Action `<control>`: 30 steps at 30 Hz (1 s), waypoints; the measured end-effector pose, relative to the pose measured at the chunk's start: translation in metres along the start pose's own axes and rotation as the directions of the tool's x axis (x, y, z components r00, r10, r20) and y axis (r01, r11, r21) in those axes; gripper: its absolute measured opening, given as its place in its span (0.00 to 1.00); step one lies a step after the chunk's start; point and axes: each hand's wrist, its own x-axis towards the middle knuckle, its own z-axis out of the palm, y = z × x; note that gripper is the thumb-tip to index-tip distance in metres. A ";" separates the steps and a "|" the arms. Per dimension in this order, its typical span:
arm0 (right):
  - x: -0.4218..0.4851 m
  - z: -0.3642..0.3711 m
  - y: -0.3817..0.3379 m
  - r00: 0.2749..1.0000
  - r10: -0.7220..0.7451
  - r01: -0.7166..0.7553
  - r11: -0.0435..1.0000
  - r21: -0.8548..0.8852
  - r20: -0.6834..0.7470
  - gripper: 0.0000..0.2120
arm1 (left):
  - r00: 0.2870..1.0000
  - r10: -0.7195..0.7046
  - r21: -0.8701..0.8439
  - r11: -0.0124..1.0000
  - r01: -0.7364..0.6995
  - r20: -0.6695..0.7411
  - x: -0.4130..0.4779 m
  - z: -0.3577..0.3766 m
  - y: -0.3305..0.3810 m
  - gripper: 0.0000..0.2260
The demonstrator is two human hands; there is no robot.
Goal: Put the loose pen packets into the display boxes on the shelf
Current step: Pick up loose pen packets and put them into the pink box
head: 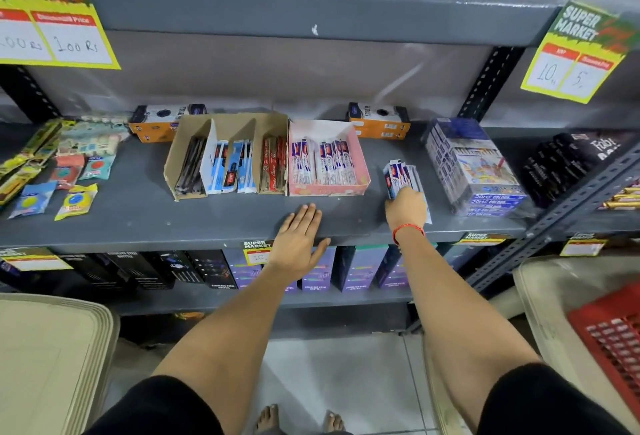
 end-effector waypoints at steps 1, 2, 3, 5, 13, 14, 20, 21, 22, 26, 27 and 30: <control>0.000 -0.001 0.003 0.998 0.056 -0.053 0.992 0.114 -0.019 0.12 | 1.000 -0.003 0.020 1.000 0.003 0.006 0.001 0.001 -0.001 0.28; 0.001 -0.001 0.007 0.993 0.115 -0.104 0.963 0.248 -0.028 0.10 | 1.000 -0.003 0.038 0.999 0.003 0.009 0.002 0.002 -0.002 0.28; 0.002 0.000 0.011 0.986 0.164 -0.145 0.912 0.384 -0.019 0.08 | 1.000 0.001 0.049 0.999 -0.001 0.011 0.003 0.002 -0.004 0.28; 0.003 0.006 0.016 0.972 0.220 -0.222 0.771 0.596 0.078 0.08 | 1.000 0.005 0.049 0.999 -0.005 0.010 0.004 -0.001 -0.009 0.28; 0.001 0.015 0.010 0.936 0.220 -0.350 0.525 0.775 0.274 0.11 | 0.999 -0.021 -0.008 1.000 0.022 0.047 0.008 -0.014 -0.021 0.27; 0.002 0.013 0.005 0.942 0.223 -0.334 0.531 0.779 0.251 0.11 | 0.998 -0.028 -0.010 1.000 0.029 0.054 0.008 -0.015 -0.022 0.27; 0.013 0.002 -0.051 0.982 0.113 -0.191 0.580 0.792 0.154 0.09 | 0.995 -0.100 -0.045 0.994 0.099 -0.027 0.003 -0.034 -0.045 0.22; 0.014 0.001 -0.063 0.985 0.086 -0.174 0.594 0.785 0.153 0.07 | 0.992 -0.111 -0.053 0.993 0.108 -0.056 0.001 -0.038 -0.050 0.21; 0.015 0.001 -0.078 0.986 0.053 -0.156 0.612 0.776 0.156 0.07 | 0.989 -0.123 -0.053 0.991 0.120 -0.076 -0.003 -0.041 -0.057 0.20; 0.003 0.009 -0.137 0.976 -0.133 -0.039 0.680 0.732 0.175 0.06 | 0.973 -0.206 -0.020 0.978 0.205 -0.105 -0.021 -0.049 -0.086 0.19; -0.002 0.014 -0.150 0.963 -0.185 -0.019 0.675 0.738 0.194 0.04 | 0.965 -0.238 -0.020 0.971 0.237 -0.114 -0.025 -0.050 -0.093 0.19; -0.020 0.031 -0.184 0.929 -0.284 0.009 0.659 0.752 0.238 0.07 | 0.938 -0.317 -0.021 0.948 0.317 -0.141 -0.037 -0.054 -0.110 0.19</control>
